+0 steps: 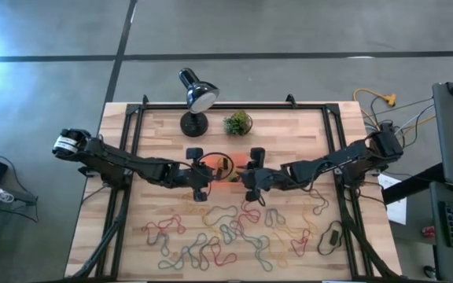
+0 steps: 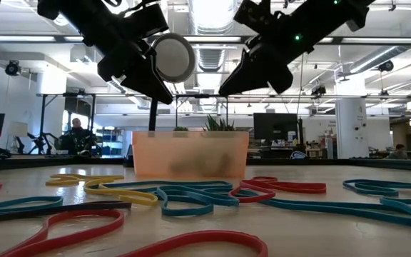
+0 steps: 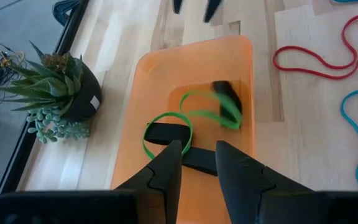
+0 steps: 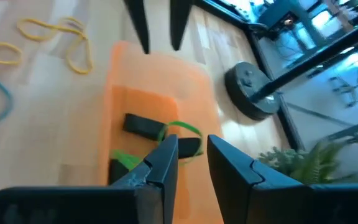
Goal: Pick and place rubber bands into bin
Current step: Put the yellow rubberband into the orange bin
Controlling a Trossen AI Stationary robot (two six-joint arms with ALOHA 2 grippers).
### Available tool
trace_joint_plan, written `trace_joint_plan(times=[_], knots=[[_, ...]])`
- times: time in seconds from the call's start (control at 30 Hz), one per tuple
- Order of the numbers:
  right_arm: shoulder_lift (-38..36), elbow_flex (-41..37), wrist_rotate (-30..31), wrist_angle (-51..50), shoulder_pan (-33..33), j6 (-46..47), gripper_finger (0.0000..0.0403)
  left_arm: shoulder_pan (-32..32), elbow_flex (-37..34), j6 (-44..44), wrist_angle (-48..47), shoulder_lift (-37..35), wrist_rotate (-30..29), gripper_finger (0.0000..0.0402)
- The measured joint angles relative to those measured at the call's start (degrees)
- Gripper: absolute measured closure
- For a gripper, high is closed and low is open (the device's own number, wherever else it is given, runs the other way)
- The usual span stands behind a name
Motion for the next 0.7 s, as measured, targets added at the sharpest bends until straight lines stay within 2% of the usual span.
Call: trace_joint_plan(times=[0.17, 0.43, 0.57, 0.7], knots=[[-1.17, 0.0, -1.03, -0.43, -1.82, -0.14, 0.0323, -0.06, 0.09, -1.72, -0.74, -0.01, 1.02, 0.0317], [-4.46, -0.02, -1.1, -10.09, 0.53, 1.18, 0.0317, -0.36, 0.15, -14.79, -18.29, -0.4, 20.08, 0.0317], [-6.05, -0.02, -1.12, -12.6, 2.06, 2.66, 0.0322, -0.77, 0.15, -20.53, -22.93, -0.44, 23.71, 0.0317], [-7.37, -0.02, -1.24, -14.98, 3.52, 5.25, 0.0329, -1.89, 0.09, -21.13, -24.67, -0.41, 26.23, 0.0317]])
